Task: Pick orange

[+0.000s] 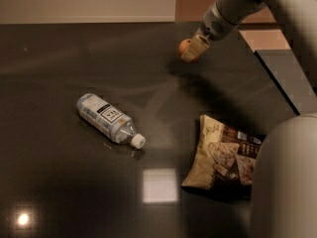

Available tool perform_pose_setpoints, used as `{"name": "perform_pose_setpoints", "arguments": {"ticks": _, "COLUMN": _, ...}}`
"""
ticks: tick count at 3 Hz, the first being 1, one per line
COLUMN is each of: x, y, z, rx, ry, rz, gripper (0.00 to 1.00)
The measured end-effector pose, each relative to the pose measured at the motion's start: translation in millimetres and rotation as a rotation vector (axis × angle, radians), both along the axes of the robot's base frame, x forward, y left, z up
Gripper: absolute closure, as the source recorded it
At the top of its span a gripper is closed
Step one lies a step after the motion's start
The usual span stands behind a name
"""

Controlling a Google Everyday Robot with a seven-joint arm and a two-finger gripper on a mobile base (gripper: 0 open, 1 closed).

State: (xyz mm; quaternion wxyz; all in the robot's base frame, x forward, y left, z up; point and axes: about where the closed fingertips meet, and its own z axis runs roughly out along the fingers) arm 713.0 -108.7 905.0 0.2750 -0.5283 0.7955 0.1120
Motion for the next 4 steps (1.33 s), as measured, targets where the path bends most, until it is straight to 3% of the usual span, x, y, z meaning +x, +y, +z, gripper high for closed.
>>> {"name": "perform_pose_setpoints", "arguments": {"ticks": 2, "x": -49.9, "y": -9.6, "z": 71.5, "rx": 0.008, "ry": -0.061, "rz": 0.06, "gripper": 1.0}}
{"name": "perform_pose_setpoints", "arguments": {"ticks": 3, "x": -81.6, "y": -3.2, "z": 101.8, "rx": 0.025, "ry": -0.095, "rz": 0.116, "gripper": 1.0}}
{"name": "perform_pose_setpoints", "arguments": {"ticks": 4, "x": -81.4, "y": -3.0, "z": 101.7, "rx": 0.025, "ry": -0.095, "rz": 0.116, "gripper": 1.0}}
